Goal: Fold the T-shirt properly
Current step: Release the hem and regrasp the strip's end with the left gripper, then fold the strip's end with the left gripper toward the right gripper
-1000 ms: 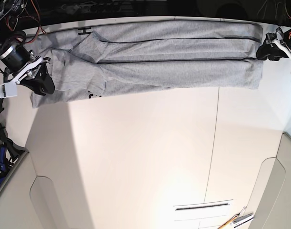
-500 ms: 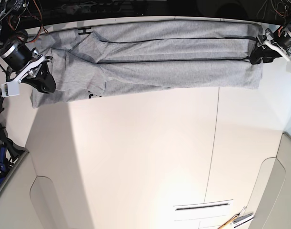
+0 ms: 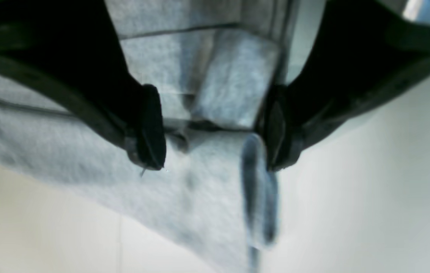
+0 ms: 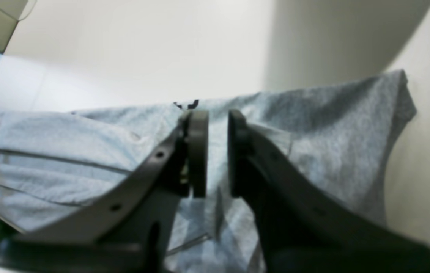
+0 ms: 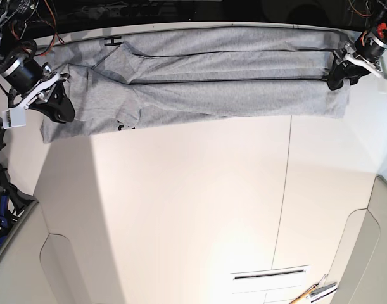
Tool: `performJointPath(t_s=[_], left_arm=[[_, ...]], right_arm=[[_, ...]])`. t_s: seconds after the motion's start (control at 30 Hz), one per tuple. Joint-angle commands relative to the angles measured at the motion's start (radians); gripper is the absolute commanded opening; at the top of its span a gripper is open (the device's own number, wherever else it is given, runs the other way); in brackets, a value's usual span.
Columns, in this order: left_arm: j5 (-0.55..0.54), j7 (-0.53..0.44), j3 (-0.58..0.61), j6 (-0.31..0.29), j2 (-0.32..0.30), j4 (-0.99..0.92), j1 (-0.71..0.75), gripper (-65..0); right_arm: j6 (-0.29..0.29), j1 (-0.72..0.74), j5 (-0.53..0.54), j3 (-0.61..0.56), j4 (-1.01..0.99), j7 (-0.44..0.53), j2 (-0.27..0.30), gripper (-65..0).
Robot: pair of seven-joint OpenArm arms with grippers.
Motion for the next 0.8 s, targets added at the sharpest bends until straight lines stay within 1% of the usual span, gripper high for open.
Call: performJointPath(t_s=[0.0, 0.13, 0.17, 0.2, 0.3, 0.33, 0.37, 0.5, 0.7, 0.77], left_arm=[[-0.004, 0.031, -0.001, -0.007, -0.008, 0.009, 0.007, -21.4], [-0.011, 0.042, -0.001, -0.007, -0.008, 0.009, 0.006, -22.0], [-0.011, 0.042, -0.001, -0.007, -0.008, 0.009, 0.006, -25.2], [-0.010, 0.042, -0.001, -0.007, -0.008, 0.009, 0.006, -31.0], [-0.010, 0.041, -0.001, -0.007, -0.008, 0.009, 0.006, -53.9], [-0.010, 0.034, -0.001, -0.007, -0.008, 0.009, 0.006, -60.3], [-0.010, 0.021, -0.001, -0.007, -0.008, 0.009, 0.006, -65.0], [-0.009, -0.035, -0.001, -0.007, -0.008, 0.009, 0.005, -65.0], [0.003, -0.041, -0.001, -0.007, -0.009, 0.035, -0.023, -65.0], [0.036, -0.044, -0.001, -0.007, -0.008, 0.079, -0.034, -65.0]], right_arm=[[0.004, 0.003, 0.026, 0.005, 0.016, 0.016, 0.011, -56.3], [0.004, 0.003, 0.026, 0.005, 0.016, 0.016, 0.011, -56.3], [0.004, 0.003, 0.026, 0.005, 0.016, 0.016, 0.011, -56.3], [0.004, 0.003, 0.026, 0.005, 0.016, 0.016, 0.011, -56.3], [0.004, 0.003, 0.027, 0.005, 0.016, 0.016, 0.011, -56.3], [0.004, 0.003, 0.027, 0.005, 0.016, 0.016, 0.011, -56.3], [0.004, 0.003, 0.027, 0.005, 0.016, 0.016, 0.011, -56.3], [0.004, 0.003, 0.027, 0.005, 0.016, 0.016, 0.011, -56.3], [0.004, 0.004, 0.032, 0.005, 0.016, 0.017, 0.011, -56.3], [0.004, 0.006, 0.034, 0.005, 0.016, 0.017, 0.011, -56.3]])
